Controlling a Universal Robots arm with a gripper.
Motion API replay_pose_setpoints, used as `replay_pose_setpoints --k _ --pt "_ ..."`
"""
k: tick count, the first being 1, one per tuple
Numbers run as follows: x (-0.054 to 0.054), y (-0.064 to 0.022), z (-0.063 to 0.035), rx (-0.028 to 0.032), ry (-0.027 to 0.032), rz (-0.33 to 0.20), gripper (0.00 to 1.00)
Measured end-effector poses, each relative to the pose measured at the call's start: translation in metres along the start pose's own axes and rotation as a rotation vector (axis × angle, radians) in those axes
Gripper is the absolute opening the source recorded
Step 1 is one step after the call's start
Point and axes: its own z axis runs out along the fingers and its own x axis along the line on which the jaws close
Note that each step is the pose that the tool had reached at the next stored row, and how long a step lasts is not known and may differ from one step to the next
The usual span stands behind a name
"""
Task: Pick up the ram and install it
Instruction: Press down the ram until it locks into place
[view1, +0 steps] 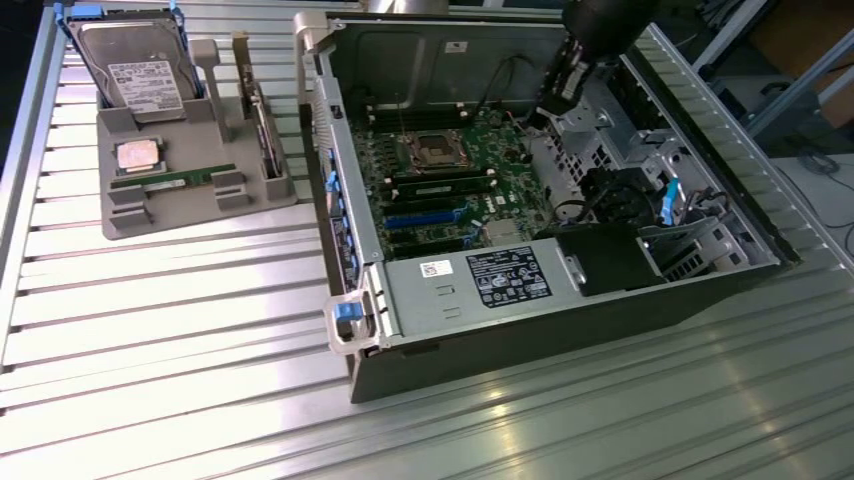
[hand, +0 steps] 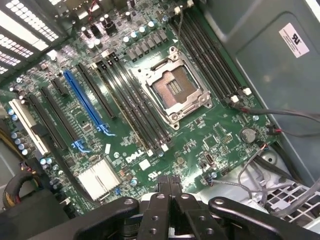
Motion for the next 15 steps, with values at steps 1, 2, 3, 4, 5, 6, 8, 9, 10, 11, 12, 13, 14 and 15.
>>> replay_pose_setpoints --k 1,2,3,4,5,6,8,9,10,11,12,13,14,15 --pt "0.0 0.0 0.0 0.0001 -0.0009 0.012 0.11" --pt "0.0 0.0 0.0 0.0001 -0.0014 0.019 0.11" --pt "0.0 0.0 0.0 0.0002 -0.0022 0.029 0.11" --pt "0.0 0.0 0.0 0.0003 -0.0034 0.045 0.11" --pt "0.0 0.0 0.0 0.0004 -0.0047 0.062 0.11" --pt "0.0 0.0 0.0 0.0006 -0.0061 0.08 0.11" --pt "0.0 0.0 0.0 0.0008 -0.0087 0.115 0.11" --pt "0.0 0.0 0.0 0.0009 -0.0097 0.128 0.11" --pt "0.0 0.0 0.0 0.0011 -0.0116 0.153 0.11" --pt "0.0 0.0 0.0 0.0012 -0.0126 0.166 0.11" --pt "0.0 0.0 0.0 0.0013 -0.0139 0.183 0.11" --pt "0.0 0.0 0.0 0.0014 -0.015 0.198 0.11" --pt "0.0 0.0 0.0 0.0016 -0.0166 0.219 0.11" --pt "0.0 0.0 0.0 0.0017 -0.0174 0.23 0.11"
